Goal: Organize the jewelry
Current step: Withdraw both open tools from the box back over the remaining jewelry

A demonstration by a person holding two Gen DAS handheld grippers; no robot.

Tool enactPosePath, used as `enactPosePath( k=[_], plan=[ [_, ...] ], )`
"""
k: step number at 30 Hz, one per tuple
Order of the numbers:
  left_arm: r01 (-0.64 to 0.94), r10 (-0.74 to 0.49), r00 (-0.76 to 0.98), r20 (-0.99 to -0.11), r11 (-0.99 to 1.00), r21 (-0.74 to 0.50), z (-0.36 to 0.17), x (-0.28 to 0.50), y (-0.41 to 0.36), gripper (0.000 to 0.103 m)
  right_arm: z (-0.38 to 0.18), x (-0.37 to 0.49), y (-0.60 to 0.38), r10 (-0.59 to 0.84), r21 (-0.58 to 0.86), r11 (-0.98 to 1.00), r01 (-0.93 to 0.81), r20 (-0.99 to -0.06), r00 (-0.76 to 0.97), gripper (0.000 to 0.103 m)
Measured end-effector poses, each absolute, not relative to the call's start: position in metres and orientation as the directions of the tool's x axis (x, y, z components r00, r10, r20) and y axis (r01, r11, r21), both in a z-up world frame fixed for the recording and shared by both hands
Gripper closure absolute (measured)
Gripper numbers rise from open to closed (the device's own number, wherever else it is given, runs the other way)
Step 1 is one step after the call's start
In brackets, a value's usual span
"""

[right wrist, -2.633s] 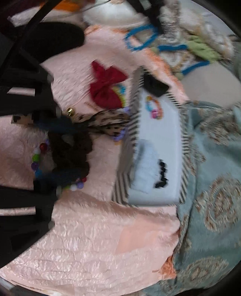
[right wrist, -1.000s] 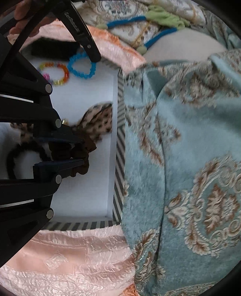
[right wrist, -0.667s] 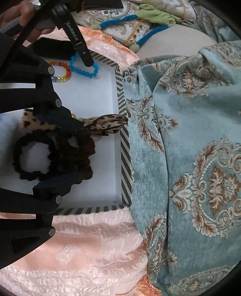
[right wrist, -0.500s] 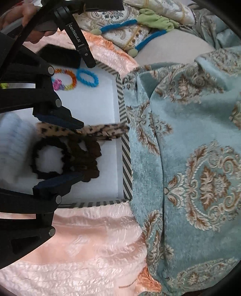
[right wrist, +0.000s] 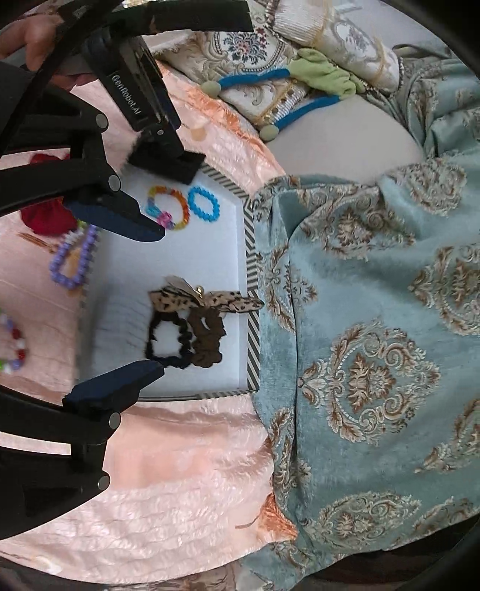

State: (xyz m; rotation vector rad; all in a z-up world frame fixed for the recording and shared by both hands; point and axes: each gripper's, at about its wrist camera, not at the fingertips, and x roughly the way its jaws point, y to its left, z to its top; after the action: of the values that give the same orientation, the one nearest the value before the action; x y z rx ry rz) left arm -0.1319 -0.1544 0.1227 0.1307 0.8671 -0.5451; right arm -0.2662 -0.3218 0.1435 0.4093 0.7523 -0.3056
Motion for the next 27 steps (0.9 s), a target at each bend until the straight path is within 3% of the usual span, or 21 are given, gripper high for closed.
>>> enactPosePath(
  k=[27],
  plan=[
    [0.516,-0.411,0.600,-0.686,0.854,-0.061,0.150,-0.224,-0.104,0.057,0.170,-0.344,-0.266,-0.162,0.225,0.885,0.408,-0.672,0.722,0.035]
  ],
)
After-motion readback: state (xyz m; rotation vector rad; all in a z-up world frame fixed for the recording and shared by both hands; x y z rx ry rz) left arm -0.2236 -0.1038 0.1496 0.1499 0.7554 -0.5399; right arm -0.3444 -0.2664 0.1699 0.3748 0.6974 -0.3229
